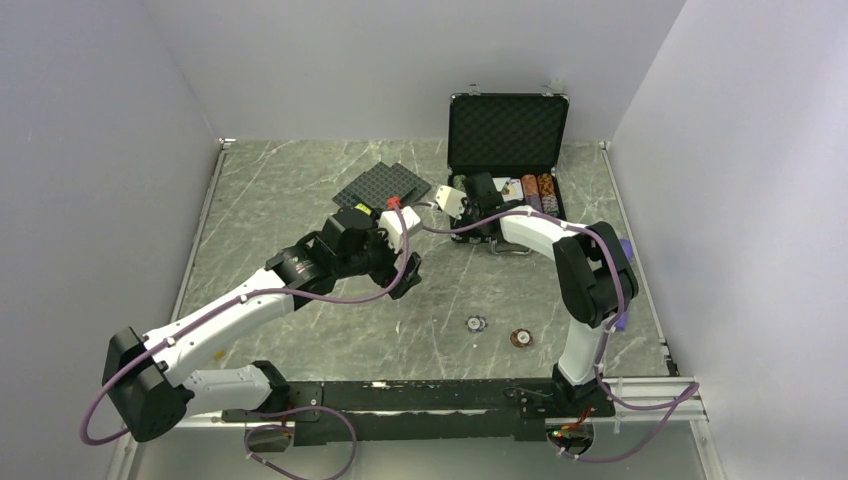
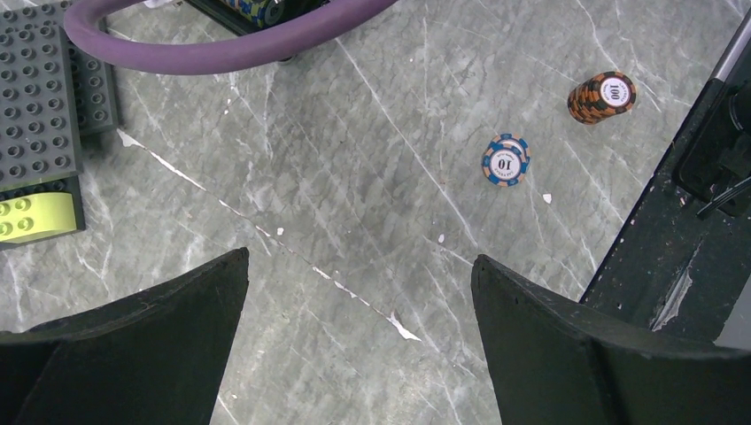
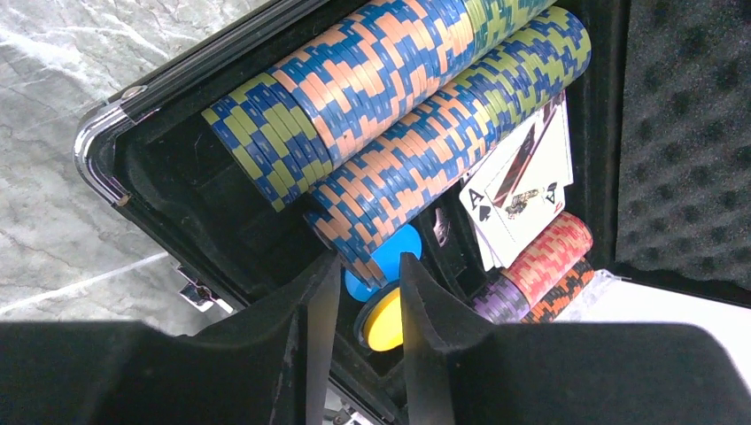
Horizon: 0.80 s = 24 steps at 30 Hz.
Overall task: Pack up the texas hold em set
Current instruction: Place the poker chip in the chip case.
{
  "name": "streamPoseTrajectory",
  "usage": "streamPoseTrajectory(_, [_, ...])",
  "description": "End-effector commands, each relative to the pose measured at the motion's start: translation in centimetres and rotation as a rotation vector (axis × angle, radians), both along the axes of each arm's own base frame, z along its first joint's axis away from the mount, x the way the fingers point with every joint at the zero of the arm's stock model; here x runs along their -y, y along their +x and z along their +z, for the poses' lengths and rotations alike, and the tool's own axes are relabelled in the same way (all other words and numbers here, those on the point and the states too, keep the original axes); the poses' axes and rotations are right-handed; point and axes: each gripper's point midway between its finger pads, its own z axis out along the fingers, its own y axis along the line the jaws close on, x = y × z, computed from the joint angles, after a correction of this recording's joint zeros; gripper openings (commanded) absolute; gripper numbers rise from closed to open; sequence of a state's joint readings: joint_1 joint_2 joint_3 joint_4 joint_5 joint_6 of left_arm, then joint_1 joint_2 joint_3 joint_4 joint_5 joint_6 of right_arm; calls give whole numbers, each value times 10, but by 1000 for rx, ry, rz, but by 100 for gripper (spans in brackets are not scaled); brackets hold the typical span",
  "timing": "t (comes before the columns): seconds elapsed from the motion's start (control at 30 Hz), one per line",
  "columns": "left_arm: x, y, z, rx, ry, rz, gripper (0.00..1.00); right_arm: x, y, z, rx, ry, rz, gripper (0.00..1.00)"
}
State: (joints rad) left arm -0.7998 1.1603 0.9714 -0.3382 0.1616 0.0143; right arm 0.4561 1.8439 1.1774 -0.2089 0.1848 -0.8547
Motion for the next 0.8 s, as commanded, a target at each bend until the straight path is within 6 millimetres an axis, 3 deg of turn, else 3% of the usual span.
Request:
streamPoseTrajectory(0.0, [7,3,17,21,-47,-12,100,-7,14,31,98,44,-12,36])
streamPoseTrajectory(0.33, [8,4,15,15,-44,-16,99,-14,12,28,83,67,-4,39])
streamPoseTrajectory(0.53, [8,4,15,16,-45,-15,99,-21,12,42,109,122,1,40])
streamPoseTrajectory(0.77, [9,2,15,13,-48,-26,99,-18,-3,56,104,178,-32,41])
